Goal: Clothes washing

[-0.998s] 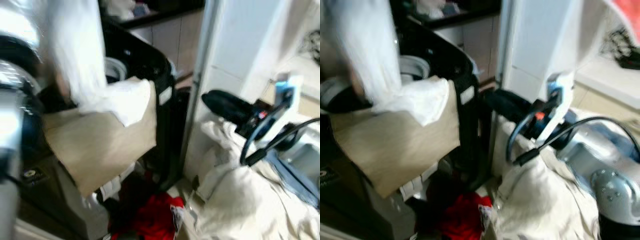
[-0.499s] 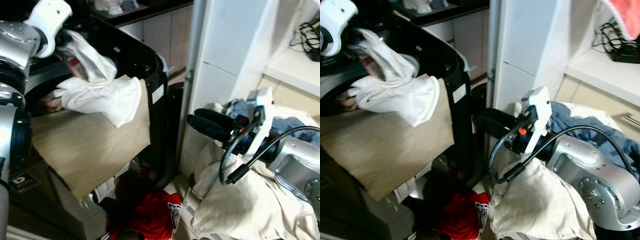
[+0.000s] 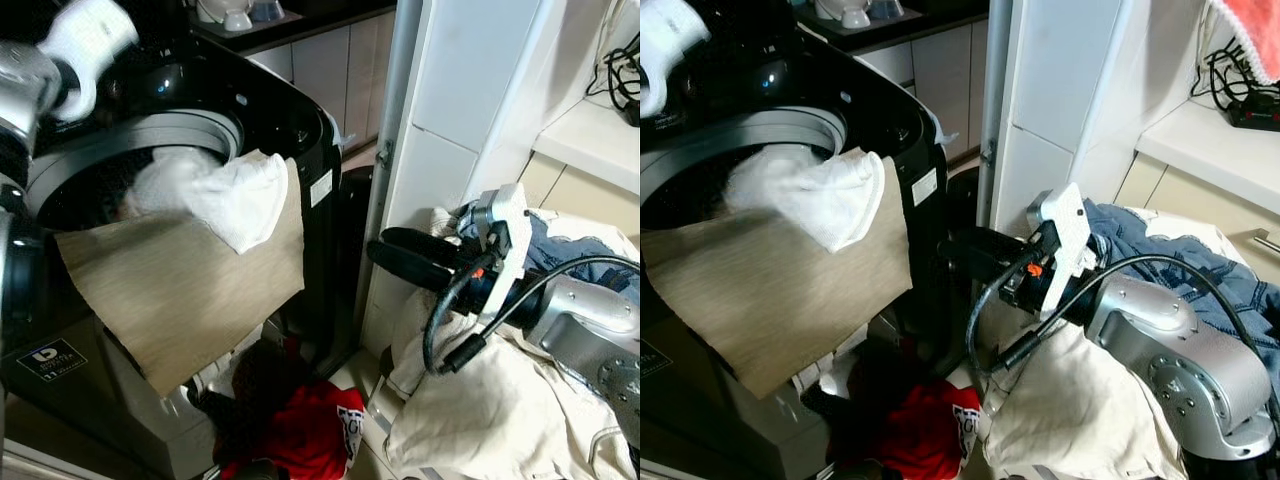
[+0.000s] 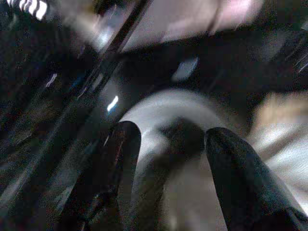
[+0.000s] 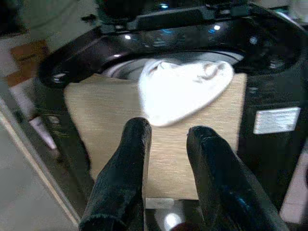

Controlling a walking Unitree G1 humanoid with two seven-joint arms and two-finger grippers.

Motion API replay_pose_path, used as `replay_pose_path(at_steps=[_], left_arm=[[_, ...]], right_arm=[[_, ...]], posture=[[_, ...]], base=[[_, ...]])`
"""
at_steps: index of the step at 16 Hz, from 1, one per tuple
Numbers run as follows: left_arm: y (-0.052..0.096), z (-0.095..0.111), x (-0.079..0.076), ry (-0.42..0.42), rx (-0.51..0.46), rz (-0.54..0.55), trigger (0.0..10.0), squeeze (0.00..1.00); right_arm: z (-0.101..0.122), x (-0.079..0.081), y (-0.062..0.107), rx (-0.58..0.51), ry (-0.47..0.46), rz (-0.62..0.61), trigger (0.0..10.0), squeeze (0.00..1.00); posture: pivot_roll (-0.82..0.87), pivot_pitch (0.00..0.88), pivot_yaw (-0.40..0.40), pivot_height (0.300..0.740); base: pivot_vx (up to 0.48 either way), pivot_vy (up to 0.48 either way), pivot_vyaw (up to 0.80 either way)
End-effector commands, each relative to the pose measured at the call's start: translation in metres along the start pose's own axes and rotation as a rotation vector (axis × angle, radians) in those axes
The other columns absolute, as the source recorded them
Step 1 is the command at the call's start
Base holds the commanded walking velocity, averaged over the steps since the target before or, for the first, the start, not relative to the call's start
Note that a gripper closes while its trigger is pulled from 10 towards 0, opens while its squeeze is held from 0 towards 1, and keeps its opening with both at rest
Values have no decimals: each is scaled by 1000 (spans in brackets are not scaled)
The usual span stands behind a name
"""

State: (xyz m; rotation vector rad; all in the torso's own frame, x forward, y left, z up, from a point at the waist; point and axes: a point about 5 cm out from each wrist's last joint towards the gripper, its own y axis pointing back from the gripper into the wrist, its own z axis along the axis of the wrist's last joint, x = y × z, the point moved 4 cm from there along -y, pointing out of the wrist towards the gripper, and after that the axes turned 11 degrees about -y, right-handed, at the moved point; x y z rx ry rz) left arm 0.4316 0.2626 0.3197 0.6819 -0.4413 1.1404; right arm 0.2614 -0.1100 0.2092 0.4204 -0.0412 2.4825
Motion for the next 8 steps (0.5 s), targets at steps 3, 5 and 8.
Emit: replay_pose_path(at_steps=[3, 5, 8], left_arm=[[-10, 29, -54, 51, -246, -373, 10000, 0], [-12, 19, -91, 10, -263, -564, 10000, 0], [-17, 24, -124, -78, -351, -624, 10000, 0]], right_arm=[[4, -18, -3, -36, 41, -132, 10000, 0], [6, -27, -4, -58, 35, -190, 10000, 0], [7, -32, -1, -64, 53, -236, 10000, 0]], posture=[[-125, 0, 75, 740], [-124, 0, 76, 740], [-133, 0, 82, 740]], base=[[0, 0, 0], [0, 0, 0], [0, 0, 0]])
